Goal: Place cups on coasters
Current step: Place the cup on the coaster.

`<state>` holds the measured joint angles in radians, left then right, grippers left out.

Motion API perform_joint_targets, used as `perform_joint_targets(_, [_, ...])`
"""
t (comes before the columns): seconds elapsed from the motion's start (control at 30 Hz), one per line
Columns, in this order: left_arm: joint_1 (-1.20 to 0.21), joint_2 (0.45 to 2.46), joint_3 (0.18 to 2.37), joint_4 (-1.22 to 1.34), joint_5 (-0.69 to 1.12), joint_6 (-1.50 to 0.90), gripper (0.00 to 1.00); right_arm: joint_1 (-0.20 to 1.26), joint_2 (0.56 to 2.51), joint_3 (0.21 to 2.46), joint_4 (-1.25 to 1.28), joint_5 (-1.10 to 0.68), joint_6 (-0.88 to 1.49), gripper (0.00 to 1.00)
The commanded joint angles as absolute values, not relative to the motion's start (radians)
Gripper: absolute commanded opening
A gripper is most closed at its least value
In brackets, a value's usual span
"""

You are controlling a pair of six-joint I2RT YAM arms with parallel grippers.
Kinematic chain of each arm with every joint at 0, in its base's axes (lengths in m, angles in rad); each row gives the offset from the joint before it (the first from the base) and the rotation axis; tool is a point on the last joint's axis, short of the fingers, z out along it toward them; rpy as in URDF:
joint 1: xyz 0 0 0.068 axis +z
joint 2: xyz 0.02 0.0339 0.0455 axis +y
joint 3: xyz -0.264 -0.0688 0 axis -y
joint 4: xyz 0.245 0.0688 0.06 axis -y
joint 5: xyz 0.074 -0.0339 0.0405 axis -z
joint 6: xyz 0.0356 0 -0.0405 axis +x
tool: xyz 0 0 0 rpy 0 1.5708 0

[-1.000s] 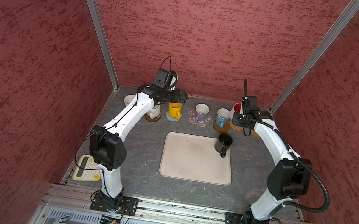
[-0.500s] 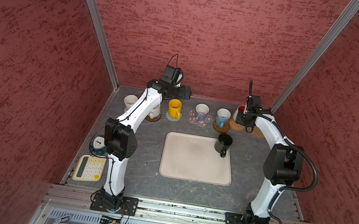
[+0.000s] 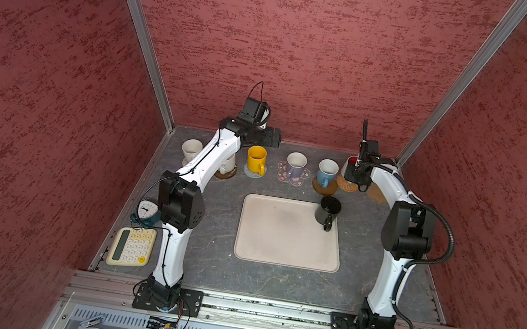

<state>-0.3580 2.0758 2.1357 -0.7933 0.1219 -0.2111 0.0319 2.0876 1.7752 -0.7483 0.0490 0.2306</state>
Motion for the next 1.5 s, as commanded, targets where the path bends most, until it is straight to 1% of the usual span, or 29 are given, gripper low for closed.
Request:
perform_joint_targets(0.0, [-0.35, 2.085, 2.147, -0.789, 0.127, -0.201, 1.0, 0.023, 2.088, 1.826, -0.688, 0.079, 0.233, 0.0])
perform_joint_targets(0.3, [-0.35, 2.08, 2.131, -0.785, 0.136, -0.205, 1.0, 0.019, 2.132, 1.827, -0.683, 0.07, 0.236, 0.0])
perform_joint_targets(0.73, [-0.356, 2.056, 2.105, -0.778, 0.135, -0.206, 0.99, 0.018, 2.142, 1.807, -0.673, 0.074, 0.236, 0.0])
perform_joint_targets(0.83, [-0.359, 2.051, 2.104, -0.778, 0.135, -0.207, 1.0, 0.018, 2.133, 1.796, -0.669, 0.072, 0.236, 0.09])
perform_joint_targets(0.97, [-0.36, 2.035, 2.098, -0.781, 0.131, -0.206, 0.99, 0.017, 2.12, 1.779, -0.657, 0.059, 0.241, 0.16])
perform_joint_targets(1.03, [-0.36, 2.023, 2.084, -0.774, 0.128, -0.206, 1.0, 0.018, 2.117, 1.772, -0.655, 0.055, 0.242, 0.22])
perform_joint_targets(1.07, [-0.36, 2.02, 2.081, -0.772, 0.129, -0.207, 0.99, 0.018, 2.116, 1.77, -0.658, 0.054, 0.242, 0.26])
perform_joint_targets(1.13, [-0.362, 2.015, 2.076, -0.772, 0.131, -0.209, 0.99, 0.018, 2.11, 1.764, -0.659, 0.05, 0.242, 0.37])
perform_joint_targets(1.33, [-0.374, 1.995, 2.077, -0.777, 0.128, -0.214, 0.99, 0.018, 2.065, 1.721, -0.638, 0.046, 0.233, 0.61])
perform_joint_targets(1.4, [-0.38, 1.983, 2.073, -0.781, 0.122, -0.212, 0.99, 0.018, 2.045, 1.709, -0.631, 0.045, 0.227, 0.68])
perform_joint_targets(1.47, [-0.386, 1.971, 2.066, -0.785, 0.115, -0.211, 0.99, 0.018, 2.026, 1.703, -0.631, 0.042, 0.221, 0.72])
